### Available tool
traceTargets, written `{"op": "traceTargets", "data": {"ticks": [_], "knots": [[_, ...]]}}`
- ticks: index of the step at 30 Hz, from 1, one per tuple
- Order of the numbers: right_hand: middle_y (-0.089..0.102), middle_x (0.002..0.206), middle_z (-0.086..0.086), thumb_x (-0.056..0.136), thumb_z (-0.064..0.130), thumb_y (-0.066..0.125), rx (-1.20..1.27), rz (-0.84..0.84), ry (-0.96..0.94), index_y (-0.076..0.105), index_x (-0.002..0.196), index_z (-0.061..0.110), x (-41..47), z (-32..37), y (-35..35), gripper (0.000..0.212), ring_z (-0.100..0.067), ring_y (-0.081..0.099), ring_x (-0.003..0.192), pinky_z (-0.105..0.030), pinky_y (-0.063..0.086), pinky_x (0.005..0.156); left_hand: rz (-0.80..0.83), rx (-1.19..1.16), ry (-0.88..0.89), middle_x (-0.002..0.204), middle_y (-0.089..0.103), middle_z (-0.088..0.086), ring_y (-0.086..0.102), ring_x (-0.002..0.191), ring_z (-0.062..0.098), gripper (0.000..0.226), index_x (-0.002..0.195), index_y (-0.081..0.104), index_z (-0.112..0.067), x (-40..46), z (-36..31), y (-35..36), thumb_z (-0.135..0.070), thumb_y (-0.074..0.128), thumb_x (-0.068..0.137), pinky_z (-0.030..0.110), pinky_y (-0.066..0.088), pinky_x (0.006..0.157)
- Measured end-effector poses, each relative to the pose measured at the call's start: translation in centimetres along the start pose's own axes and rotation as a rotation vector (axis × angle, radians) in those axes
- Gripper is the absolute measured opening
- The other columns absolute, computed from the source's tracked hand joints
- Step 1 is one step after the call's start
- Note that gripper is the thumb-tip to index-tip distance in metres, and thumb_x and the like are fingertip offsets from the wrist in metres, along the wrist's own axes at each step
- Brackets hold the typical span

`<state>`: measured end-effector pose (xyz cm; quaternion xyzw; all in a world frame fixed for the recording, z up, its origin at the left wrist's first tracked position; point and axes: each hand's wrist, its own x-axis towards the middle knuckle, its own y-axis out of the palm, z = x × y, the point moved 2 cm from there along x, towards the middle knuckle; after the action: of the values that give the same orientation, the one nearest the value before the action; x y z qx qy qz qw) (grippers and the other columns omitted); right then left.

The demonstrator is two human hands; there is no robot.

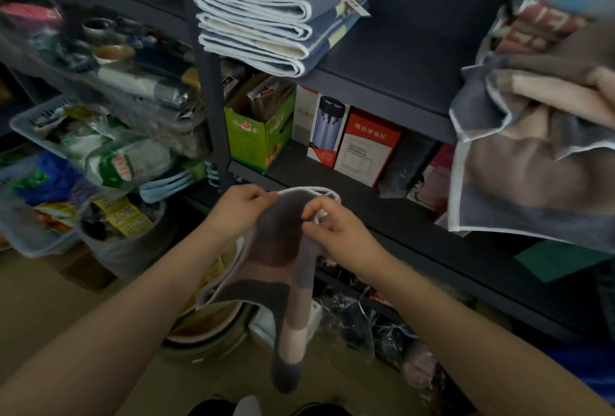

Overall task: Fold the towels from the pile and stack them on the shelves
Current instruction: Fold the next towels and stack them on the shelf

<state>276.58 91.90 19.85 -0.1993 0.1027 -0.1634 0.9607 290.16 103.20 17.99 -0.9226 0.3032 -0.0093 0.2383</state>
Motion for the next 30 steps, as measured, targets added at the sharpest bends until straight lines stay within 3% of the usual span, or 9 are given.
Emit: {"op": "traceTargets", "data": {"ticks": [3,8,10,14,18,20,23,27,30], "knots": [[0.049,0.057,-0.001,0.093,0.003,0.05,0.262,0.018,-0.023,0.057,0.079,0.019,-0.1,2.0,0.7,0.022,0.0,0.044,0.038,-0.012,0.037,0.04,0.104,-0.213,0.033,0.068,0.06,0.009,0.052,0.067,0.014,0.017,0.074,0.066,-0.004,-1.2,-2.0,0.7,-0.014,0.061,0.087,0.03,0.04,0.067],[0.065,0.072,-0.003,0.078,-0.003,0.054,0.285,0.036,-0.168,0.058,0.093,0.019,-0.1,2.5,-0.4,0.027,-0.009,0.061,0.069,-0.019,0.047,0.066,0.2,-0.51,-0.037,0.076,0.069,0.006,0.063,0.07,0.013,0.011,0.078,0.07,-0.013,-2.6,-3.7,0.2,-0.011,0.061,0.085,0.026,0.05,0.071],[0.068,0.083,-0.002,0.073,-0.002,0.052,0.222,0.047,-0.179,0.055,0.099,0.019,-0.2,2.1,-0.6,0.035,-0.006,0.064,0.081,-0.021,0.048,0.076,0.242,-0.588,-0.045,0.07,0.07,0.0,0.063,0.064,0.009,0.012,0.079,0.068,-0.015,-2.7,-3.5,-0.4,-0.007,0.06,0.083,0.021,0.051,0.064],[0.07,0.078,-0.001,0.083,0.0,0.062,0.115,-0.17,-0.145,0.063,0.09,0.017,-0.2,1.6,-0.8,0.019,-0.005,0.065,0.072,-0.025,0.051,0.071,0.259,-0.608,-0.011,0.072,0.067,-0.004,0.062,0.063,0.007,0.021,0.085,0.063,-0.016,-3.5,-2.9,-0.2,0.004,0.059,0.082,0.017,0.05,0.058],[0.061,0.091,-0.004,0.081,0.023,0.06,-0.361,-0.418,-0.412,0.072,0.088,0.017,-0.1,1.3,-1.3,0.015,-0.013,0.052,0.09,-0.026,0.043,0.08,0.071,-0.682,-0.077,0.067,0.067,-0.004,0.061,0.058,0.008,0.018,0.085,0.058,-0.016,-3.1,-2.4,0.2,0.001,0.06,0.083,0.02,0.049,0.054],[0.054,0.109,-0.004,0.08,0.031,0.055,-0.468,-0.428,-0.495,0.069,0.088,0.025,-0.2,1.1,-1.3,0.017,-0.02,0.043,0.106,-0.034,0.036,0.09,-0.008,-0.695,-0.08,0.069,0.066,-0.001,0.061,0.061,0.01,0.017,0.083,0.057,-0.016,-2.6,-2.4,0.0,0.0,0.061,0.083,0.022,0.048,0.058],[0.05,0.13,0.001,0.084,0.028,0.049,-0.491,-0.353,-0.57,0.055,0.091,0.031,-0.3,1.5,-1.1,0.01,-0.021,0.039,0.124,-0.043,0.03,0.101,-0.029,-0.616,0.041,0.069,0.068,-0.002,0.061,0.063,0.01,0.021,0.083,0.057,-0.02,-2.9,-3.1,0.2,0.0,0.061,0.084,0.021,0.048,0.059],[0.063,0.113,-0.007,0.087,0.018,0.051,-0.385,-0.319,-0.62,0.064,0.096,0.011,0.2,2.5,-1.1,0.017,-0.015,0.052,0.109,-0.032,0.041,0.096,0.061,-0.62,0.173,0.071,0.071,-0.005,0.065,0.068,0.006,0.02,0.086,0.059,-0.017,-4.1,-4.4,0.8,0.002,0.058,0.084,0.017,0.051,0.062],[0.068,0.103,-0.006,0.084,0.009,0.051,-0.302,-0.38,-0.615,0.064,0.093,0.006,-0.1,2.4,-1.4,0.017,-0.011,0.058,0.096,-0.027,0.047,0.082,0.087,-0.674,0.111,0.076,0.072,-0.002,0.065,0.075,0.018,0.022,0.088,0.065,-0.022,-4.1,-4.1,0.8,-0.004,0.053,0.089,0.029,0.049,0.07]]}}
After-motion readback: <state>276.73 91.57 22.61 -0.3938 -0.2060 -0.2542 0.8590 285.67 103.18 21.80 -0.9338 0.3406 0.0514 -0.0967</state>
